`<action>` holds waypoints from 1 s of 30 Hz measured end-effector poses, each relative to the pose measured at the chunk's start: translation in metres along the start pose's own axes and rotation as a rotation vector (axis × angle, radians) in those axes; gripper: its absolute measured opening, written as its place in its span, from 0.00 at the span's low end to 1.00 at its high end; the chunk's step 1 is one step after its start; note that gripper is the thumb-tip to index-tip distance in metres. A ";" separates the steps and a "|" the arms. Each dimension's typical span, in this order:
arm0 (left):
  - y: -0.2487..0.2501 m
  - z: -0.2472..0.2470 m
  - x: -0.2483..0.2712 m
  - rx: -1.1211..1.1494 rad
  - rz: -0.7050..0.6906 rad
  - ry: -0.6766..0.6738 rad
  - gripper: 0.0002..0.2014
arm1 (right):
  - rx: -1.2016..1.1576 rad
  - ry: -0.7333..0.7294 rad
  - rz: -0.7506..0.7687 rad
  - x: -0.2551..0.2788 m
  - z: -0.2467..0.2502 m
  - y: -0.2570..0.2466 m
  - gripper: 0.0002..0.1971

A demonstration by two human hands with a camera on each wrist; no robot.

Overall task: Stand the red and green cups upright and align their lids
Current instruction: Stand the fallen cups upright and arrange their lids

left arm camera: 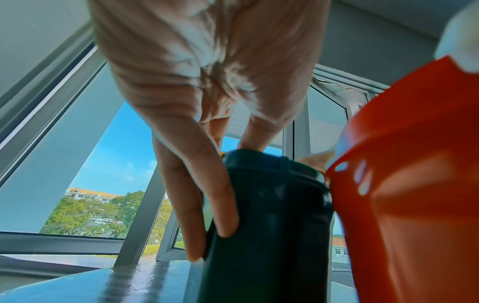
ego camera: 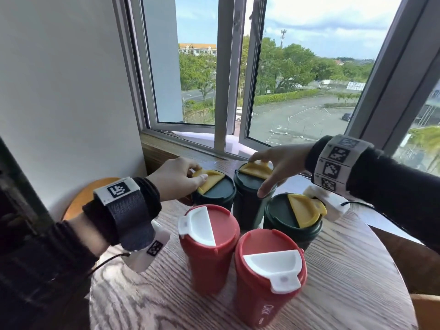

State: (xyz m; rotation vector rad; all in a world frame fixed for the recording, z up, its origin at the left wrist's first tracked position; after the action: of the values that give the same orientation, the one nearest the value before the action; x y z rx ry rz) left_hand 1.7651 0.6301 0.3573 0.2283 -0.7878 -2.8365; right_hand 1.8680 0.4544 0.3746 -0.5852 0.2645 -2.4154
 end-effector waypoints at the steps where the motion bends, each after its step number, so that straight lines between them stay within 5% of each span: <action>1: -0.002 0.000 0.000 0.018 0.004 0.000 0.20 | -0.003 0.001 0.000 -0.001 0.000 -0.001 0.44; 15: -0.007 0.000 0.006 0.145 0.024 -0.078 0.25 | 0.025 -0.035 0.011 0.001 0.004 -0.004 0.50; 21: 0.003 0.031 0.049 0.261 -0.074 0.118 0.27 | -0.151 0.107 0.113 0.057 0.023 0.008 0.48; 26: 0.012 0.008 0.084 0.061 -0.161 -0.087 0.43 | -0.165 -0.051 0.084 0.088 -0.017 0.034 0.49; 30: 0.026 -0.009 0.096 0.021 -0.238 -0.119 0.50 | -0.218 -0.005 0.124 0.086 -0.042 0.040 0.47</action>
State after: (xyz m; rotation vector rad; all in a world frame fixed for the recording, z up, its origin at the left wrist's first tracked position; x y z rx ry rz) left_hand 1.6776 0.5827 0.3539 0.1679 -0.8669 -3.0914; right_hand 1.8094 0.3717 0.3538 -0.6513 0.5511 -2.2810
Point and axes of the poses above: each hand's wrist, its own x-axis away from the middle knuckle, its own z-axis out of the back of the hand, y = z × x, the point moved 7 cm from there along -x, towards the middle knuckle, and after that the axes turned 3 degrees about -z, right-handed, at the moved point
